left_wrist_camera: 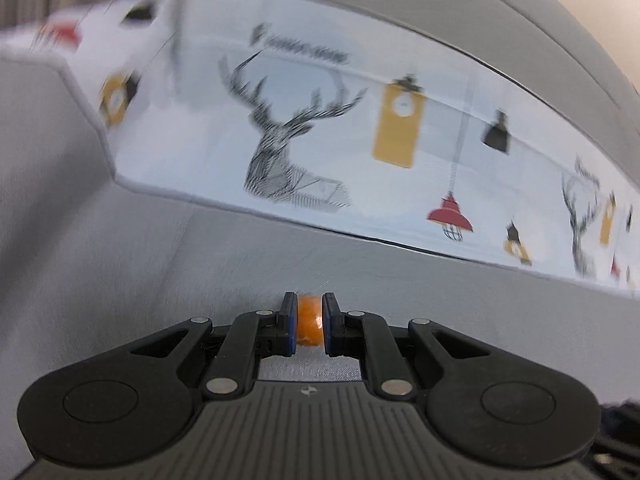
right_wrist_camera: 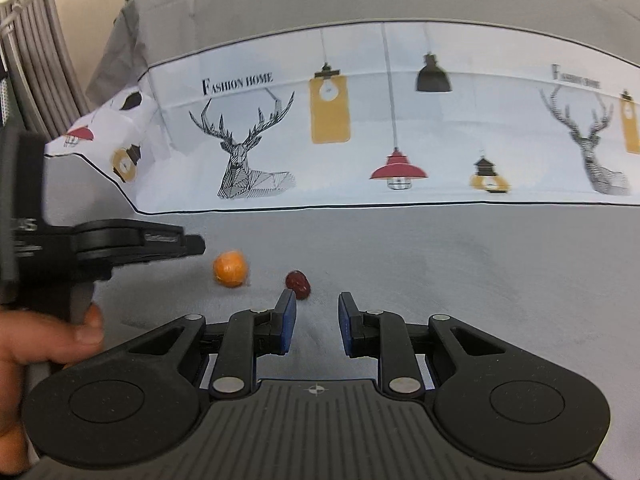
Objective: Organize fruits
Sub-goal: 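Move the left gripper to a wrapped orange while the right gripper approaches a dark red date, then grasp the wrapped orange with the left gripper while the right gripper grasps the date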
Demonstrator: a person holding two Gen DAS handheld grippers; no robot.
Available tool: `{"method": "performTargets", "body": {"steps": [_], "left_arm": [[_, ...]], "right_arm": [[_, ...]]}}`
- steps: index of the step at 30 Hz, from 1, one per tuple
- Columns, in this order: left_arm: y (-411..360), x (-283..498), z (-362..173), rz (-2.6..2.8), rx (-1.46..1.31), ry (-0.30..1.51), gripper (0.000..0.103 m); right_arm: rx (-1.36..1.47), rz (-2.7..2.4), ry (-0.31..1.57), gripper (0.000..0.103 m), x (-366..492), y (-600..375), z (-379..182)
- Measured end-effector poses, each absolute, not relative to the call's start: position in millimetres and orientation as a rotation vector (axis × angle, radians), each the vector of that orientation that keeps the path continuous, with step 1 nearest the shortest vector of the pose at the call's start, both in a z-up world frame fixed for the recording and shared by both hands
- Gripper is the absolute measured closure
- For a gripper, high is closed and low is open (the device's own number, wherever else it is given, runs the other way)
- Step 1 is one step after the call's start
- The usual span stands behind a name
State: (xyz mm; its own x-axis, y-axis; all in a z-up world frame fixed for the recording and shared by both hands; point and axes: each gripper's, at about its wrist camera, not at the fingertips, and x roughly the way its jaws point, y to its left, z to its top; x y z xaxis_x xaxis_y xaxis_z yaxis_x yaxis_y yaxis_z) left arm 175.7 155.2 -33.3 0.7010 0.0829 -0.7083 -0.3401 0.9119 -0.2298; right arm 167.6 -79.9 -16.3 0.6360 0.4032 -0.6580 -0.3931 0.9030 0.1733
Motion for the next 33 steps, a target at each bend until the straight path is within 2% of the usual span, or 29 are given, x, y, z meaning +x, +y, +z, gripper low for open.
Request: {"method": "performTargets", "body": {"steps": [4, 13, 16, 18, 22, 25, 33], "left_arm": [[175.3, 179.5, -43.7, 0.262, -0.495, 0.797, 0.09], [177.7, 189.1, -42.8, 0.283, -0.472, 0.787, 0.09], [178.7, 192.3, -45.0, 0.273, -0.482, 0.795, 0.088], [180.4, 195.0, -47.3, 0.269, -0.498, 0.802, 0.084], [190.4, 199.2, -51.4, 0.265, -0.575, 0.8, 0.073], [196.4, 203.9, -57.1, 0.245, -0.639, 0.815, 0.056], [183.8, 220.5, -69.1, 0.208, -0.596, 0.873, 0.053]], "right_arm": [[-0.009, 0.466, 0.762, 0.078, 186.1, -66.4, -23.4], [-0.017, 0.489, 0.801, 0.078, 220.6, -44.6, -42.5], [-0.02, 0.492, 0.815, 0.07, 228.2, -38.6, -48.5], [-0.023, 0.497, 0.824, 0.06, 233.5, -33.9, -52.9], [-0.034, 0.497, 0.842, 0.054, 243.3, -26.5, -62.0], [-0.04, 0.505, 0.863, 0.052, 249.2, -21.8, -69.2], [-0.078, 0.508, 0.909, 0.053, 258.2, -11.3, -86.1]]}}
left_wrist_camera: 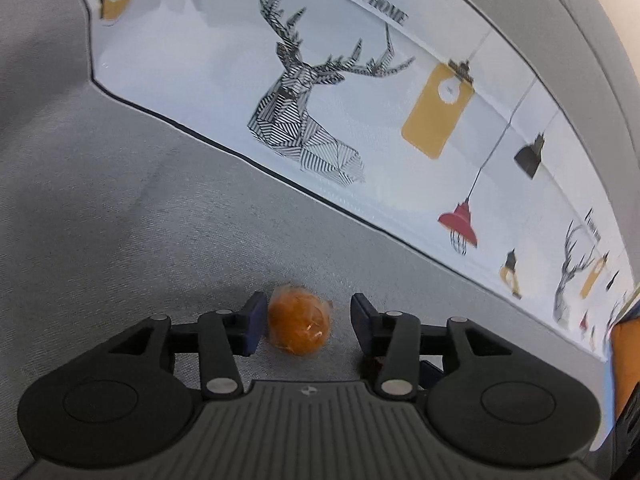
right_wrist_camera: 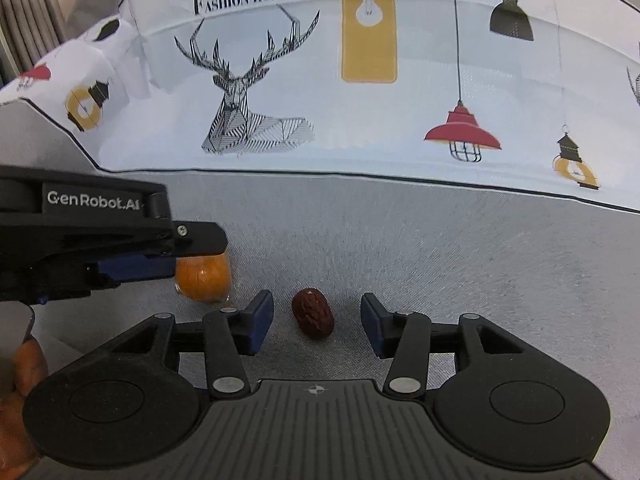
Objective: Organize fruits
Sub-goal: 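Grasp the wrapped orange with the left gripper while the right gripper grasps the date, then carry the wrapped orange with the left gripper while the right gripper carries the date over the plate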
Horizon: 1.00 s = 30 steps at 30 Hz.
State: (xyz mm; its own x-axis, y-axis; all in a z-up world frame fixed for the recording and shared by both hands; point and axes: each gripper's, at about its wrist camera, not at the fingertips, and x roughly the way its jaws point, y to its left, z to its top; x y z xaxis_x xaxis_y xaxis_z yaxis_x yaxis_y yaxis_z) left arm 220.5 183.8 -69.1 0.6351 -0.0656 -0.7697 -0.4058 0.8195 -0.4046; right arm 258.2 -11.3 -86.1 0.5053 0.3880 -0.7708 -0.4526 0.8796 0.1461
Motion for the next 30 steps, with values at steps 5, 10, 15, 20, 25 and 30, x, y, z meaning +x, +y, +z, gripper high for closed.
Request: {"method": "performTargets", "body": {"steps": [5, 10, 15, 20, 25, 30], "left_arm": [[176.8, 224.7, -72.4, 0.202, -0.533, 0.901, 0.053], [171.5, 227.5, -79.0, 0.205, -0.469, 0.936, 0.059], [167.8, 222.1, -72.2, 0.221, -0.407, 0.908, 0.063], [163.2, 199.4, -49.6, 0.229, -0.339, 0.817, 0.063], [152.9, 155.0, -16.2, 0.225, -0.262, 0.721, 0.063], [127.1, 94.3, 10.6, 0.171, -0.224, 0.659, 0.063]], "right_arm": [[-0.119, 0.511, 0.91, 0.06, 257.9, -4.6, -92.5], [-0.131, 0.525, 0.921, 0.079, 256.6, -2.0, -94.6], [-0.138, 0.535, 0.87, 0.079, 248.2, -5.8, -82.7], [-0.076, 0.511, 0.812, 0.079, 238.7, -25.5, -53.7], [0.0, 0.495, 0.709, 0.079, 203.2, -60.3, -3.7], [0.069, 0.468, 0.611, 0.079, 135.0, -110.3, 38.7]]}}
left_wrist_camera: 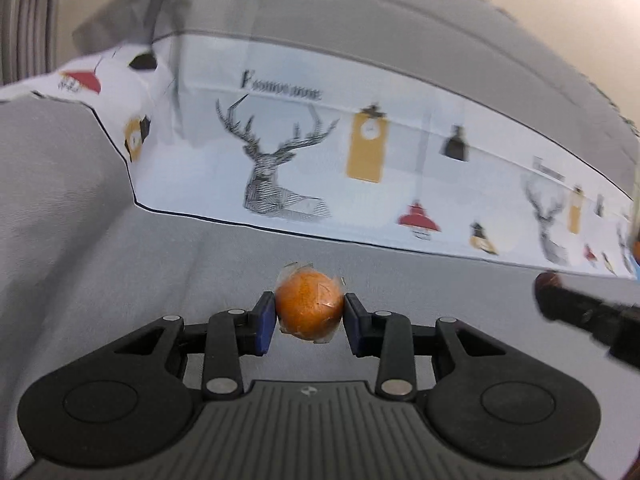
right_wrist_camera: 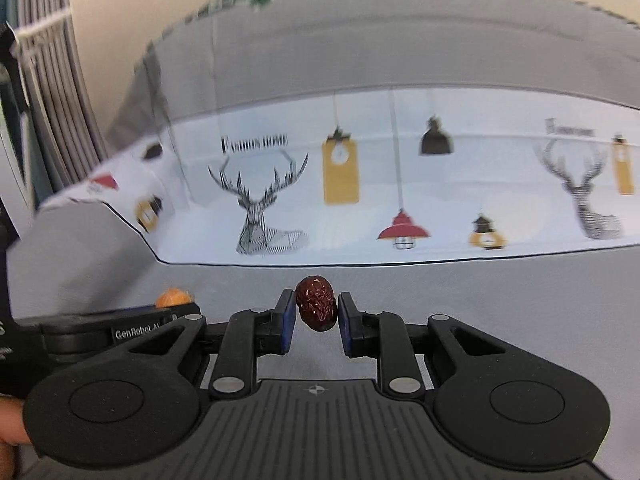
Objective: Organize fruits
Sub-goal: 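Carry the wrapped orange with the left gripper while the right gripper carries the date over the plate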
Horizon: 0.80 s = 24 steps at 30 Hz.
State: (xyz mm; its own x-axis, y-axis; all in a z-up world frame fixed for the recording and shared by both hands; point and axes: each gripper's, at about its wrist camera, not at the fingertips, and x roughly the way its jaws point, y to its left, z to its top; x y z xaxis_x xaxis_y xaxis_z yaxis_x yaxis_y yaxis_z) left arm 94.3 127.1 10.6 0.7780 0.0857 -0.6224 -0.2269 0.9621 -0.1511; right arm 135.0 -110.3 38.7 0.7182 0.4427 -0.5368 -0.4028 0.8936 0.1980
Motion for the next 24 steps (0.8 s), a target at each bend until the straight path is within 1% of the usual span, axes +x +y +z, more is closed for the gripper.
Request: {"method": "performTargets", "body": {"steps": [4, 9, 13, 18, 21, 24], "left_arm": [[94.4, 44.6, 13.6, 0.096, -0.17, 0.656, 0.063], [62.9, -6.5, 7.1, 0.013, -0.195, 0.705, 0.063], [38.8, -30.9, 7.8, -0.063, -0.18, 0.727, 0.063], [11.9, -54.6, 4.7, -0.16, -0.073, 0.662, 0.063], [5.6, -57.2, -11.8, -0.179, -0.006, 0.688, 0.063], [8.7, -55.6, -14.0, -0.199, -0.017, 0.673, 0.063]], "right_arm": [[0.114, 0.426, 0.57, 0.079, 78.3, -149.2, 52.1], [0.129, 0.354, 0.601, 0.079, 32.0, -187.9, 46.5], [0.153, 0.304, 0.611, 0.079, 23.2, -206.9, 46.6], [0.187, 0.278, 0.623, 0.079, 21.0, -212.2, 39.6], [0.141, 0.299, 0.611, 0.079, 14.7, -203.7, 35.7], [0.096, 0.316, 0.583, 0.079, 5.8, -198.3, 32.3]]}}
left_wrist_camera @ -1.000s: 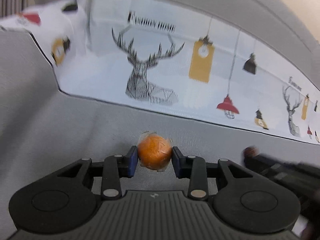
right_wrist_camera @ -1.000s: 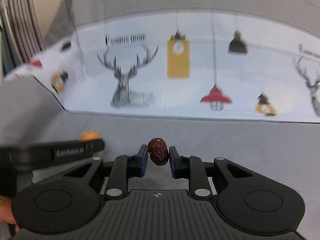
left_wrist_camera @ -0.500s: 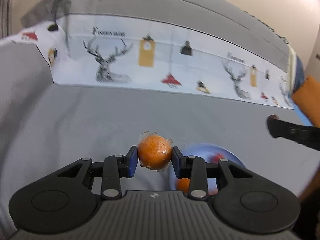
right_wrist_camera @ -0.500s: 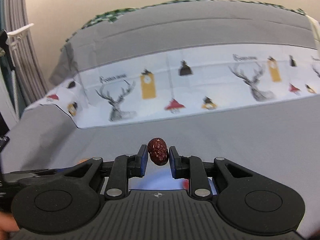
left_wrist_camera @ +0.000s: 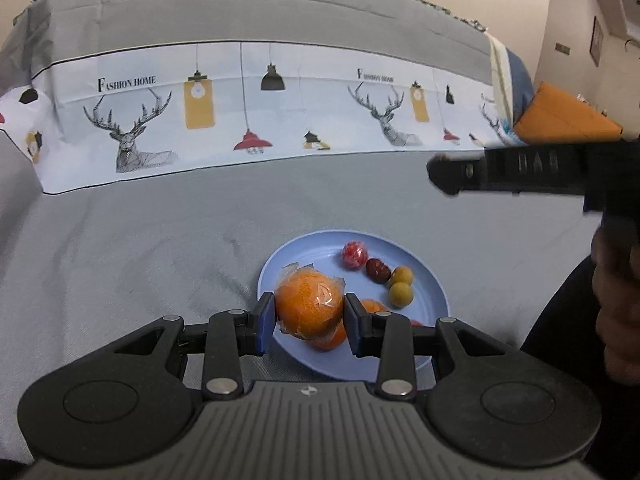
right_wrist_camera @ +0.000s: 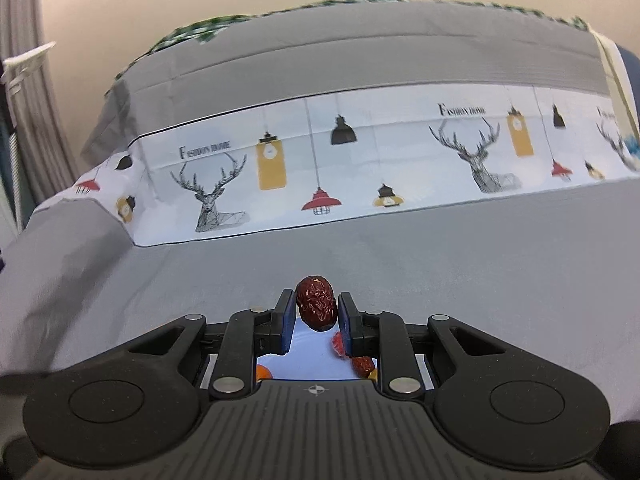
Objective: Organize fruits
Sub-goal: 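Carry the wrapped orange with the left gripper while the right gripper carries the date over the plate, then open the left gripper over the plate while the right gripper releases the date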
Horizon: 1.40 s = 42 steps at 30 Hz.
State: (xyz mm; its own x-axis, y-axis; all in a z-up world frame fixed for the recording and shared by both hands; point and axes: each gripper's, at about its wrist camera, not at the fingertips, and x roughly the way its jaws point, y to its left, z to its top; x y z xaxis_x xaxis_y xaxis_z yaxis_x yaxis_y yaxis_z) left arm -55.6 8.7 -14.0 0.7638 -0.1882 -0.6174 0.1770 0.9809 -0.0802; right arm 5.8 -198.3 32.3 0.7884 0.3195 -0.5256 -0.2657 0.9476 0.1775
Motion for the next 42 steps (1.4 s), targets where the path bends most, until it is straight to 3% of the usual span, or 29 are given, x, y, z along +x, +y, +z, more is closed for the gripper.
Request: {"method": "performTargets", "body": {"steps": [17, 24, 42], "left_arm": [[25.1, -36.4, -33.8, -0.211, -0.096, 0.686, 0.063], [10.0, -34.2, -40.3, -0.249, -0.037, 0.666, 0.063], [-31.6, -15.1, -63.9, -0.26, 0.11, 0.613, 0.063]], "right_arm": [[0.115, 0.268, 0.649, 0.079, 14.0, -213.5, 1.6], [0.145, 0.253, 0.731, 0.079, 26.5, -221.9, -33.2], [0.09, 0.353, 0.763, 0.079, 31.6, -216.5, -48.3]]}}
